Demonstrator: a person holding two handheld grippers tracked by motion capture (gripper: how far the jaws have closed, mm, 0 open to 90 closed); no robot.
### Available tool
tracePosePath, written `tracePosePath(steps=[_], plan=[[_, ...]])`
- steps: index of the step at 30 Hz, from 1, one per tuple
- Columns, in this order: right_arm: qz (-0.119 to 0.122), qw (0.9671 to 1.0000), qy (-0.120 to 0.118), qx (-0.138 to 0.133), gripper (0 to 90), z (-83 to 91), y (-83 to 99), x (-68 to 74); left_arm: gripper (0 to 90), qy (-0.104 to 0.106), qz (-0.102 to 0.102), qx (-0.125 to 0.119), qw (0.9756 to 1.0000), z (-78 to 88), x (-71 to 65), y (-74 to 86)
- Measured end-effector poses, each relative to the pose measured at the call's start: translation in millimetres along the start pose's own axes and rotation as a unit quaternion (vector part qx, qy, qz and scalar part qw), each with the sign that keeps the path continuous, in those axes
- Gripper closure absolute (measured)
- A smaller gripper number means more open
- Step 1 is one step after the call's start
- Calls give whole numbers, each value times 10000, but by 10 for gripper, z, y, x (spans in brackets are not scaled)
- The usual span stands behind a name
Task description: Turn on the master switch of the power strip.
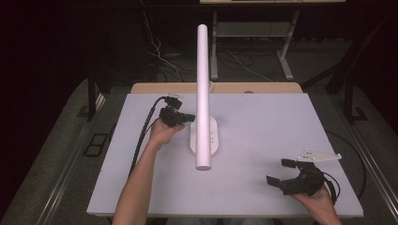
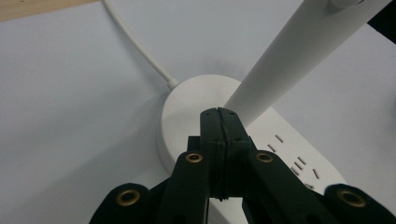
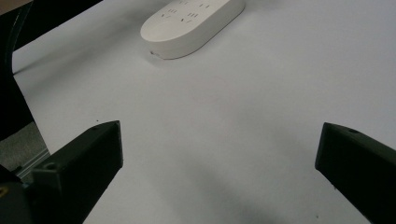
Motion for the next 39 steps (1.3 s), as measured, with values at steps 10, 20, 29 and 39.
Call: tracePosePath(steps=[10, 20, 29, 39], plan=[[8, 10000, -4, 2, 2, 5, -1, -1, 896, -124, 0, 141, 9998, -97, -10, 53], [-2, 10000, 1, 10, 2, 8, 1, -3, 895, -138, -57, 246, 9996, -201, -48, 98], [22, 10000, -28, 31, 2, 3, 5, -2, 900, -122, 236, 218, 9994, -256, -30, 103], [73, 9999, -67, 75, 2, -25, 15, 18, 900, -101, 194, 359, 9991, -271, -39, 111]])
Point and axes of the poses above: each handheld gripper's, and its own axes: z roughly backward along the jaws, y roughly out of its underside, x roughly to its left, the point moved 9 cm from there along -z, roughly forward along the jaws, and after that the axes turned 7 degrees about -y, right-handed, at the moved point
